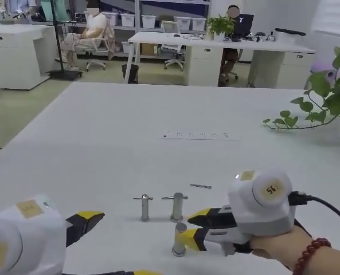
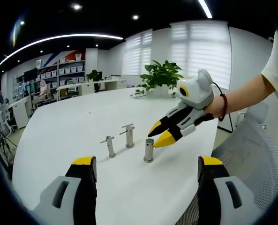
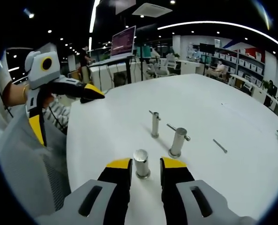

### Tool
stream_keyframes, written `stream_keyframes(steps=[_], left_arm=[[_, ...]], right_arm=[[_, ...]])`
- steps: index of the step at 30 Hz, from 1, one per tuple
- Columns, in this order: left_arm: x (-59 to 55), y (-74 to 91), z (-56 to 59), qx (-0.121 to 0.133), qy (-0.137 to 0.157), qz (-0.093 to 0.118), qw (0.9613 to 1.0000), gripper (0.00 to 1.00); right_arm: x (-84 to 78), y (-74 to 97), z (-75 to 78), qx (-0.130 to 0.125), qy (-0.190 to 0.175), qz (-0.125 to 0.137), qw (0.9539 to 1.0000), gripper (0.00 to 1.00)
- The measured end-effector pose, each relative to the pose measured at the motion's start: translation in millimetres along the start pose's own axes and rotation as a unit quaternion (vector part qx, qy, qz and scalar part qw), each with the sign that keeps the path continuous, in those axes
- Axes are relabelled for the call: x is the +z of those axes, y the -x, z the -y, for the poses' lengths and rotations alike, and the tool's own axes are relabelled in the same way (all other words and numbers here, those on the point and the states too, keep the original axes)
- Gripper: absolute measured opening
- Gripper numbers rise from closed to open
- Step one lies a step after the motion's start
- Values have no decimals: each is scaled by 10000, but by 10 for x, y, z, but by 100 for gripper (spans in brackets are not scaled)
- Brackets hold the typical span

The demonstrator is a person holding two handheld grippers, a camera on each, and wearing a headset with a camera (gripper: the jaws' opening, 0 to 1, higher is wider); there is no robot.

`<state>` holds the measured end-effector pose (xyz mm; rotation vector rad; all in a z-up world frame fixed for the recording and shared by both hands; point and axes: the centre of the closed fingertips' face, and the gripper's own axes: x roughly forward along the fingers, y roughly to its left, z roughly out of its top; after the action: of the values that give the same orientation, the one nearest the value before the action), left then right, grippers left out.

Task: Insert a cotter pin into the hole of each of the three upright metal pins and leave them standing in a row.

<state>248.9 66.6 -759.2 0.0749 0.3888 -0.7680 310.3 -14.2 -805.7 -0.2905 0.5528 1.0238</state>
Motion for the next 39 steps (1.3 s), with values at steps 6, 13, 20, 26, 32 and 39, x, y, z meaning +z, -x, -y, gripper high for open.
stream_keyframes(steps=[6,13,20,26,32,39], left_arm=[[-4,-25,-9,11,13,-2,10000,91],[-11,-71,-8,-1,-3,-54,10000,91],[0,-103,-13,22,-28,-68,10000,91],[0,-131,-26,43,8,-56,10000,91],[-7,-153,-76,120,47,-50,9999,92],[-5,-182,-96,119,-32,-90,9999,92]], right_arm=[[-32,92,133,31,-41,-84,10000,28],[-70,178,363,-56,-85,-201,9997,27],[-91,249,856,-493,-301,-235,9981,26],[-124,228,1185,-692,-171,-442,9965,25],[-109,127,1384,-689,-38,-612,9957,25],[-67,-94,1489,-598,63,-777,9952,21]])
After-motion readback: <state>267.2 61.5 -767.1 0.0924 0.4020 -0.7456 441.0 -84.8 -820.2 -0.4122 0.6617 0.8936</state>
